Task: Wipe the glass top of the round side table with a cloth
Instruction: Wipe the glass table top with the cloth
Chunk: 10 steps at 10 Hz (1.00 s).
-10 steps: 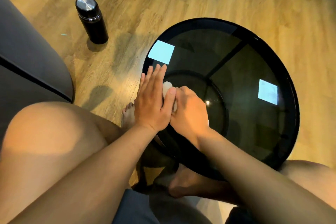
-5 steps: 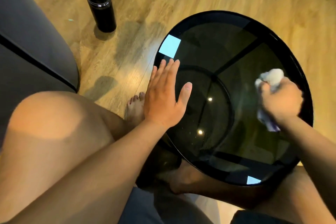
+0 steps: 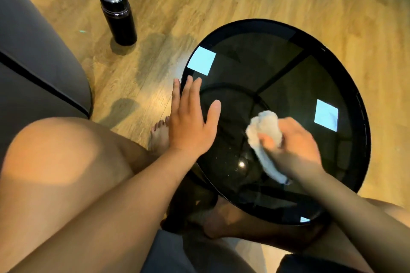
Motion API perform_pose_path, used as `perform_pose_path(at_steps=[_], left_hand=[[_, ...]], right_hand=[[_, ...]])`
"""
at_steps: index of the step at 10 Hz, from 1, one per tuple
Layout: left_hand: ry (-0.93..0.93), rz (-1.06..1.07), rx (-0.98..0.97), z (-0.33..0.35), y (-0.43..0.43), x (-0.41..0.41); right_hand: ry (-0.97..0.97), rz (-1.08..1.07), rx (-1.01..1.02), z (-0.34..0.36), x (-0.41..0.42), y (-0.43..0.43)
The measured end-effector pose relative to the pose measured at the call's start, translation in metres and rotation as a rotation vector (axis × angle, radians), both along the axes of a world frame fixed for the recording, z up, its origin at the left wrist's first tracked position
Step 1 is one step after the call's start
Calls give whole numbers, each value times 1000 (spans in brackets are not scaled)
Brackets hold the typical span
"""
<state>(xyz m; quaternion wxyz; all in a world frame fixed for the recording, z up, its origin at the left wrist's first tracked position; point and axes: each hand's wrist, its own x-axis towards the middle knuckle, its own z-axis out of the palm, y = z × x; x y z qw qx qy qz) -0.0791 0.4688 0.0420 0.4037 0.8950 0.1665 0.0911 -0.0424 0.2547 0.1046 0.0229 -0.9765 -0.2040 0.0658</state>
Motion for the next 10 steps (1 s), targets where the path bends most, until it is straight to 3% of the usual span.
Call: perform_pose_path(at_steps=[1,2,3,4,5,6,8,9,10], left_hand=[[-48,-88,149,1,1,1],[-55,-127,205,2,-1,3],[-67,-133,226,1,1,3],[-75,-114,192,2,1,2],[-128,-88,121,7,-1,2],[-159,-98,93,7,-2,-1],[-111,-133,139,5,0,-1],[-88,-153,156,5,0,0],[-62,-172,178,6,0,0]], right_hand=[[-108,-425,-133,10,27,-102],[-96,-537,-89,12,49,-121],[-158,-543,20,-2,72,-45],[-182,-371,42,-10,77,31],[-29,-39,177,-9,36,115],[95,81,254,-4,-1,110],[43,-261,3,5,-13,-39],[-45,-522,-37,16,38,-104],[-49,-645,-15,5,85,-133]])
